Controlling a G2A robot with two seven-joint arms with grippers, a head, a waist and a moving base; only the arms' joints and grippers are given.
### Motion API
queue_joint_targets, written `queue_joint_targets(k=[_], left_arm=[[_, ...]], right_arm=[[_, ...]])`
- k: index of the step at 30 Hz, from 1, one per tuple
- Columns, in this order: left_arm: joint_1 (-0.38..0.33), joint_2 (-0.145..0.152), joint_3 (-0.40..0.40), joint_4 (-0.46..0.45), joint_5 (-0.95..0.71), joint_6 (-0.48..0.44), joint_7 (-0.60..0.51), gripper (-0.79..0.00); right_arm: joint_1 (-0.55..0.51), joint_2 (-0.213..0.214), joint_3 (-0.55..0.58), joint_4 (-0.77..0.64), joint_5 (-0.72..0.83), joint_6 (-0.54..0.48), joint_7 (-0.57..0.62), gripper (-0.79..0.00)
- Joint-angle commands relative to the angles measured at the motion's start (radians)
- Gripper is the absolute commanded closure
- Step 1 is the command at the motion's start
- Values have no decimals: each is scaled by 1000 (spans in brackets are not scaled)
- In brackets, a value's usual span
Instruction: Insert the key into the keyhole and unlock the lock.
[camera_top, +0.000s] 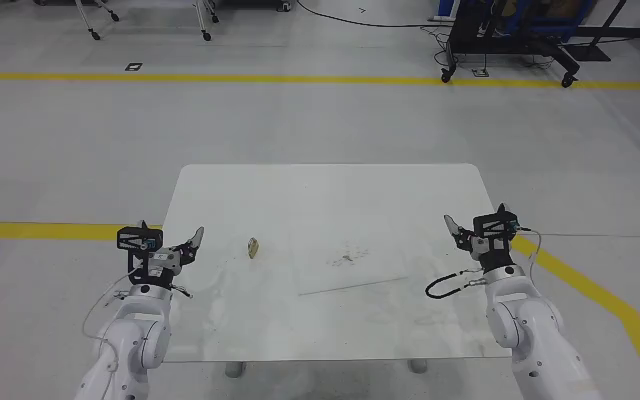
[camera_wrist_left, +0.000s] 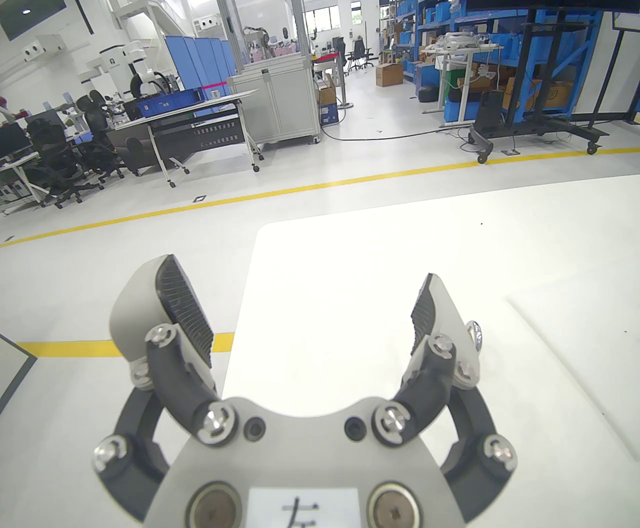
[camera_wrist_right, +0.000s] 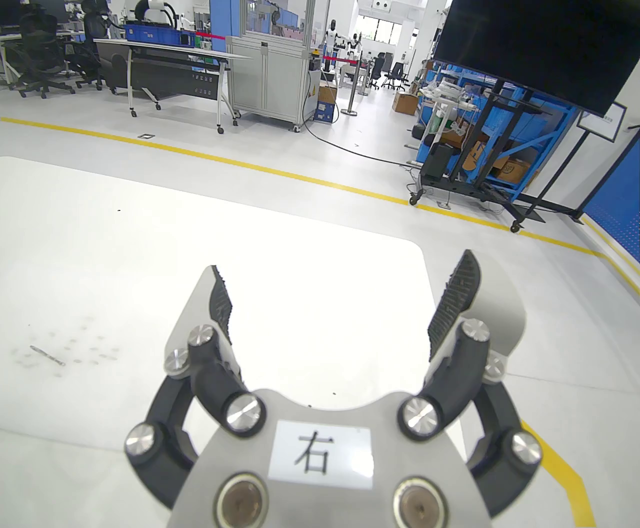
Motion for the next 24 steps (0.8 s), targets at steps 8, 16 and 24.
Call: queue_joint_targets(k=[8, 16, 24], left_arm=[[0, 0, 0, 0, 0, 0, 0, -784], [0, 0, 0, 0, 0, 0, 0, -785], [0, 0, 0, 0, 0, 0, 0, -785]], right_arm=[[0, 0, 0, 0, 0, 0, 0, -784], [38, 0, -30, 32, 7, -68, 47, -785], [264, -3, -204, 250, 20, -445, 173, -785]])
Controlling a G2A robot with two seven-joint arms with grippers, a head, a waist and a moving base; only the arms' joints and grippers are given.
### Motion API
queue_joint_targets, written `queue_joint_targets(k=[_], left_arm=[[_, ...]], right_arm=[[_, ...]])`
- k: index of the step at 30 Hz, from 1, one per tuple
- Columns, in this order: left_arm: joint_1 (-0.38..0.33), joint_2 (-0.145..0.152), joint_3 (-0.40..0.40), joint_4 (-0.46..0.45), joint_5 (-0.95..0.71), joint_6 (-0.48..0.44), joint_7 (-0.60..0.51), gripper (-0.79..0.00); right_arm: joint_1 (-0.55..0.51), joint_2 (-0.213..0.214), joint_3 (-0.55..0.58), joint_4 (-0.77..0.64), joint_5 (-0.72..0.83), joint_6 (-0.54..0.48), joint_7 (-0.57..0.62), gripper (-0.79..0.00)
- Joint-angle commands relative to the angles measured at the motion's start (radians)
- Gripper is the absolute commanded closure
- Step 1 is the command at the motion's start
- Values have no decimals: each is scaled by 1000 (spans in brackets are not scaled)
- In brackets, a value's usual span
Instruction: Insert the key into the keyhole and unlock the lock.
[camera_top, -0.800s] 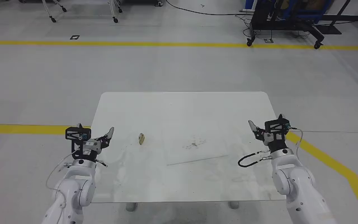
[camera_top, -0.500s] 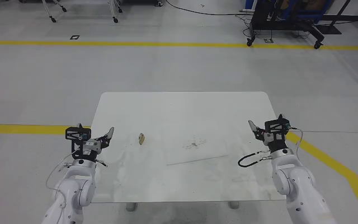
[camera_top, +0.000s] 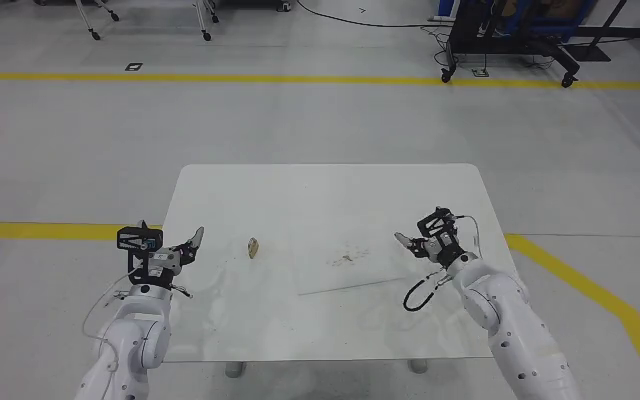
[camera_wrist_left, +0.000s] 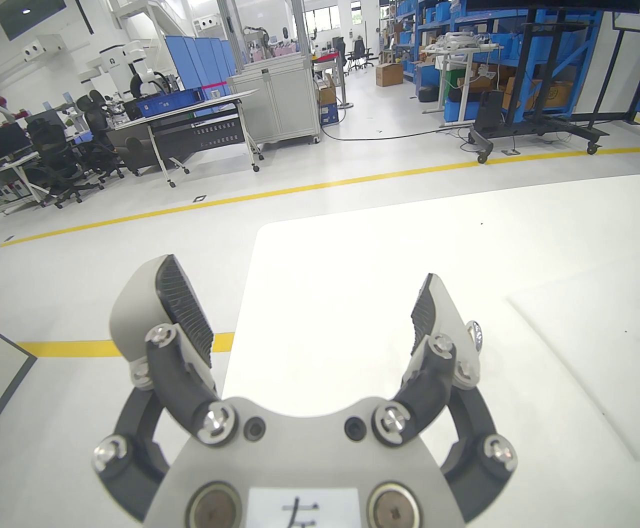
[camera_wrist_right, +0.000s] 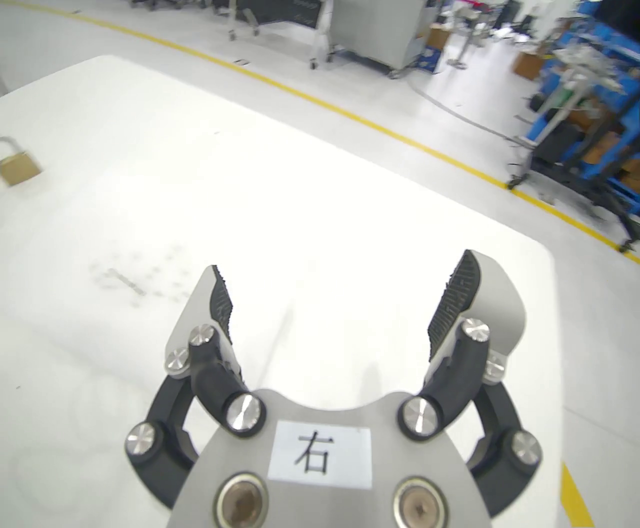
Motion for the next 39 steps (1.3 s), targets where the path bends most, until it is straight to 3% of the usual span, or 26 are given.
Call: queue_joint_targets(k=[1, 9, 13, 16, 18, 23, 34, 39], left_arm=[[0, 0, 0, 0, 0, 0, 0, -785], [0, 0, 0, 0, 0, 0, 0, -785], [0, 0, 0, 0, 0, 0, 0, -785], [0, 0, 0, 0, 0, 0, 0, -785], [0, 0, 0, 0, 0, 0, 0, -785], [0, 0, 0, 0, 0, 0, 0, -785], [0, 0, 0, 0, 0, 0, 0, -785], [0, 0, 0, 0, 0, 0, 0, -785]], right_arm=[[44, 0, -20, 47, 23, -105, -1, -785], [190, 5, -105, 258, 110, -537, -27, -785], [247, 2, -149, 324, 82, -621, -71, -785], [277, 0, -210, 349, 31, -625, -151, -776], [316, -1, -253, 397, 4, -625, -181, -628], [412, -13, -376, 503, -57, -625, -245, -483], [545, -41, -522, 676, -155, -623, -339, -366], [574, -53, -551, 715, -183, -585, -356, -212]])
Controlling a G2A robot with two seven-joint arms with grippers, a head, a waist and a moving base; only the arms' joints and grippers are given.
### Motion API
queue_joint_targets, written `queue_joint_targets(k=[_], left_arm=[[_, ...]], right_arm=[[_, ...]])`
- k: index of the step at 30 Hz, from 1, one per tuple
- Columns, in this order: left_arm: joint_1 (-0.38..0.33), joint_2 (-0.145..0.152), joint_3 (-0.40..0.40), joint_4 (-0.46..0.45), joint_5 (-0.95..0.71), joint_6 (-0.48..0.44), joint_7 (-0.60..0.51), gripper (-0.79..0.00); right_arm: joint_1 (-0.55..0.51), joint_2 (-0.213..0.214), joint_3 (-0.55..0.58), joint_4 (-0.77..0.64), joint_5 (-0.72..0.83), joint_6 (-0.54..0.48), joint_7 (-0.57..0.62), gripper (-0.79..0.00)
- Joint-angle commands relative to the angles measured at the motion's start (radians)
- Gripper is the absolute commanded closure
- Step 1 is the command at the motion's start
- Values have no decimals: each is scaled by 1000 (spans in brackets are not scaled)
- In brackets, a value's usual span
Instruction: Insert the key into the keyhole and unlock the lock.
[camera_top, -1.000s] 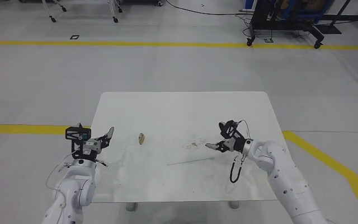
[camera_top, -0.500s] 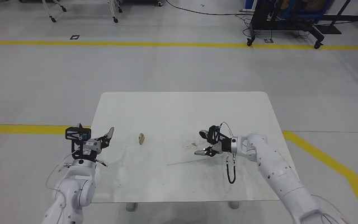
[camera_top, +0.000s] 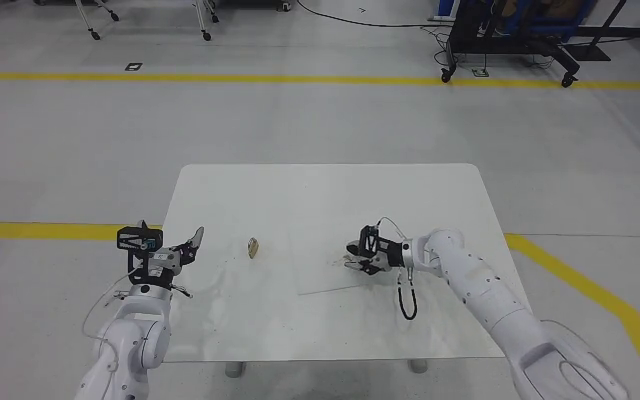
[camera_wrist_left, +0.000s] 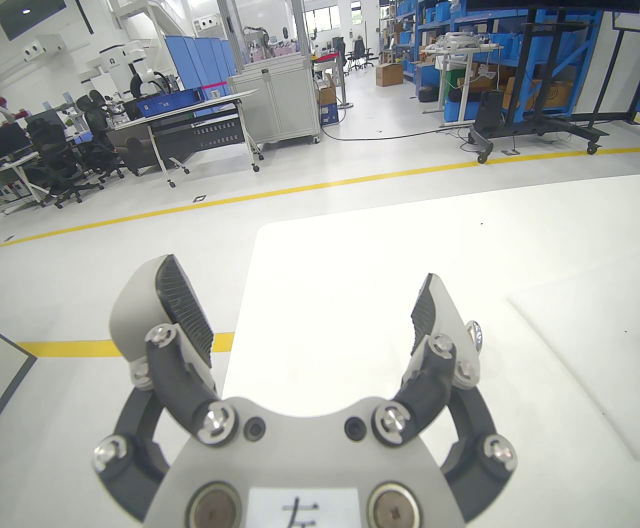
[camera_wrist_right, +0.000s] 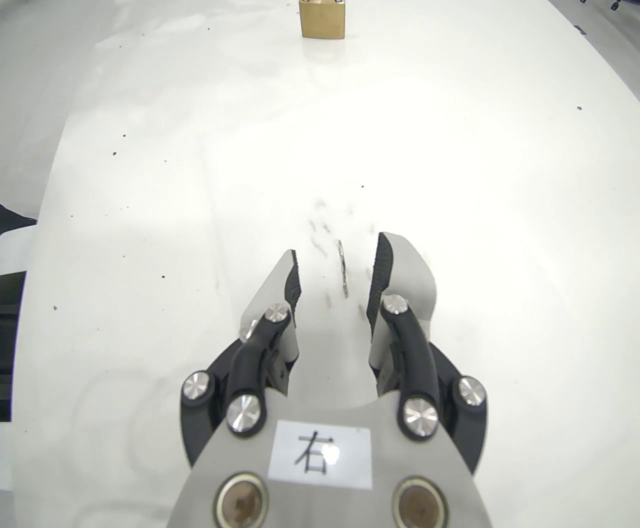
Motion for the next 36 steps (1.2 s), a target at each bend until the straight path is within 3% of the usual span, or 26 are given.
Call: queue_joint_targets(k=[1, 4, 16, 21, 24, 26, 36], left_arm=[[0, 0, 0, 0, 0, 0, 0, -785], [0, 0, 0, 0, 0, 0, 0, -785], [0, 0, 0, 0, 0, 0, 0, -785], [0, 0, 0, 0, 0, 0, 0, -785], [0, 0, 0, 0, 0, 0, 0, -785], [0, 0, 0, 0, 0, 0, 0, -785], [0, 0, 0, 0, 0, 0, 0, -785]], right_arm=[[8, -4, -7, 9, -8, 20, -2, -163], [18, -10, -21, 19, -14, 33, -11, 0], [26, 0, -28, -4, -62, 6, -142, 0], [-12, 36, 30, -87, -82, -1, -258, 0], [-65, 59, 102, -136, -32, 45, -335, 0], [-104, 74, 143, -185, 10, 18, -383, 0], [-127, 83, 177, -195, 46, 7, -389, 0]])
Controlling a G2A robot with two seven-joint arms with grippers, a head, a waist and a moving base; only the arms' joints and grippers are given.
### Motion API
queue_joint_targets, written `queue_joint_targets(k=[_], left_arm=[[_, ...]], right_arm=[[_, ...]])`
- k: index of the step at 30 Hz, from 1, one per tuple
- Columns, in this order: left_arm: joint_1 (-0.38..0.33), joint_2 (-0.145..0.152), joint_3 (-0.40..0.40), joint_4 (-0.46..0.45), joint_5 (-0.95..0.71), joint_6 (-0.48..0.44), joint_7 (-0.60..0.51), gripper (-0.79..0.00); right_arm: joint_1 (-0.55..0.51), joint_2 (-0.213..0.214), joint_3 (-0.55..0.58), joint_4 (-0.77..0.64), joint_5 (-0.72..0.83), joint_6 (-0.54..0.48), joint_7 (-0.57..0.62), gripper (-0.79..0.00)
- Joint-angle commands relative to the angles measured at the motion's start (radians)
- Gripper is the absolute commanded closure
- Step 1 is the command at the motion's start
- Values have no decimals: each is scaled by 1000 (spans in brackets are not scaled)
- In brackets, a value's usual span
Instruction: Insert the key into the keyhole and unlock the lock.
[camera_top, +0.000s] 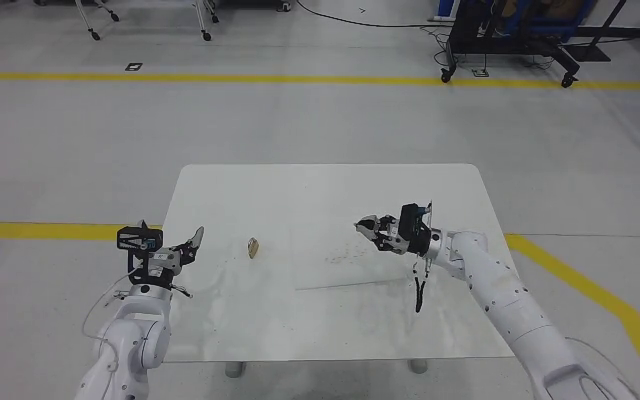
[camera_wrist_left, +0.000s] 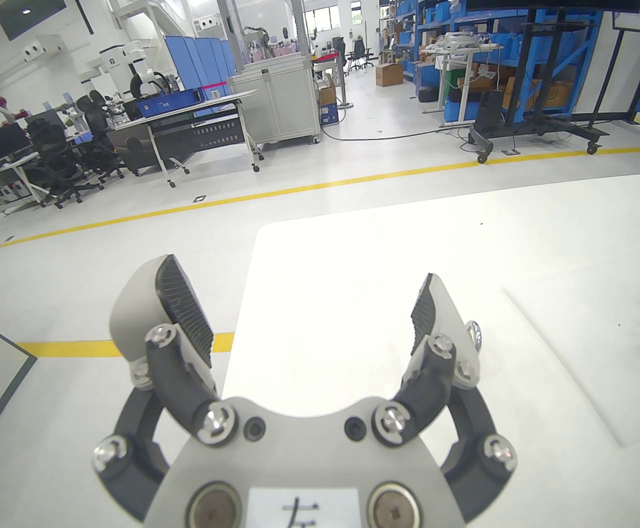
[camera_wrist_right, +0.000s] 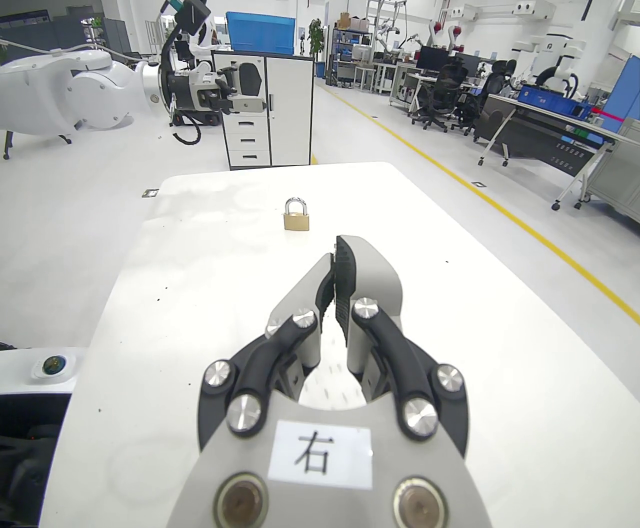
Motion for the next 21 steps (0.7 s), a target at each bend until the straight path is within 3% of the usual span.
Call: queue_joint_targets(k=[1, 6, 10, 15, 18, 21], left_arm=[[0, 0, 0, 0, 0, 0, 0, -785], [0, -1, 1, 1, -20, -7, 2, -785], [-4, -12, -17, -9, -369, -129, 10, -785], [-36, -14, 6, -72, -815, -334, -224, -785], [-82, -9, 36, -90, -910, -379, -377, -785], [-88, -8, 38, -93, -907, -385, -396, -785]], right_arm=[[0, 0, 0, 0, 0, 0, 0, 0], [-17, -4, -5, -17, 54, -33, -48, 0], [-10, -20, -86, 21, 178, -40, -154, 0], [51, -37, -261, 53, 359, -40, -236, 0], [97, -34, -350, 78, 453, -40, -236, 0], [103, -33, -356, 82, 461, -40, -236, 0]])
